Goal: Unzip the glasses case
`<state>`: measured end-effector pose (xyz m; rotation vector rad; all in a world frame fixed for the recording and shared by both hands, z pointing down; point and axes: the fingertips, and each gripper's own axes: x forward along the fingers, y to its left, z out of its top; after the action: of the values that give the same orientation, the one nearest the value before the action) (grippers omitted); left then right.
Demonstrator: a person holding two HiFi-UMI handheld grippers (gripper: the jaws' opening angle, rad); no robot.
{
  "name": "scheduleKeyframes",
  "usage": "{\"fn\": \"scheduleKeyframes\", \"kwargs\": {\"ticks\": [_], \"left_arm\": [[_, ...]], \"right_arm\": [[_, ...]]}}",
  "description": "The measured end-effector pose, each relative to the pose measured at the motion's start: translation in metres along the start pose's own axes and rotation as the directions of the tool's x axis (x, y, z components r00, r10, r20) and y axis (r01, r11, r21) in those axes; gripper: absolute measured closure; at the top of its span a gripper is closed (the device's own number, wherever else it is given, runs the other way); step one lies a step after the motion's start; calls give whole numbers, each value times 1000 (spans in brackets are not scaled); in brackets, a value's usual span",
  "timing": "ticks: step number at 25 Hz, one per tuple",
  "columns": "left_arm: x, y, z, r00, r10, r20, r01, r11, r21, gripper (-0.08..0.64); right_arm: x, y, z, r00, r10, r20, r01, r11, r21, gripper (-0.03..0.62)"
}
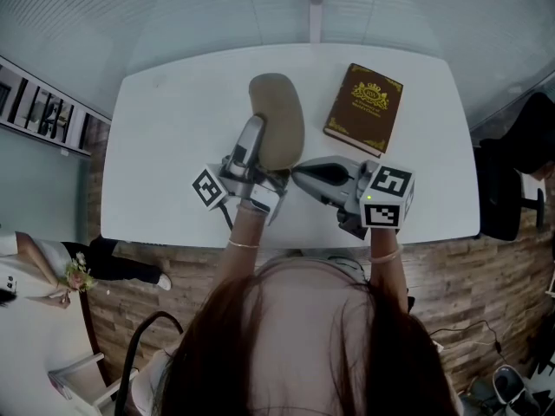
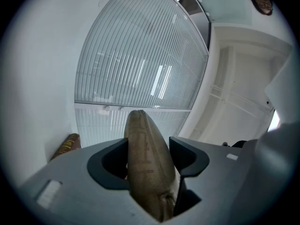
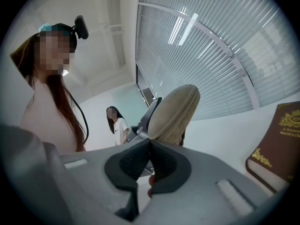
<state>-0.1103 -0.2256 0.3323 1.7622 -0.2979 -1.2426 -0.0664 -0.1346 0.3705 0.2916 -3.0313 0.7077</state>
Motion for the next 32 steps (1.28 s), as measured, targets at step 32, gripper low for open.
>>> {"fn": "scheduleKeyframes", "kwargs": {"ticks": [32], "left_arm": [[22,20,-31,992,115,-45,-105,979,177,285]], "right_arm": [[-15,-11,-8,998,-64,-26,63,997,-53,580]]}}
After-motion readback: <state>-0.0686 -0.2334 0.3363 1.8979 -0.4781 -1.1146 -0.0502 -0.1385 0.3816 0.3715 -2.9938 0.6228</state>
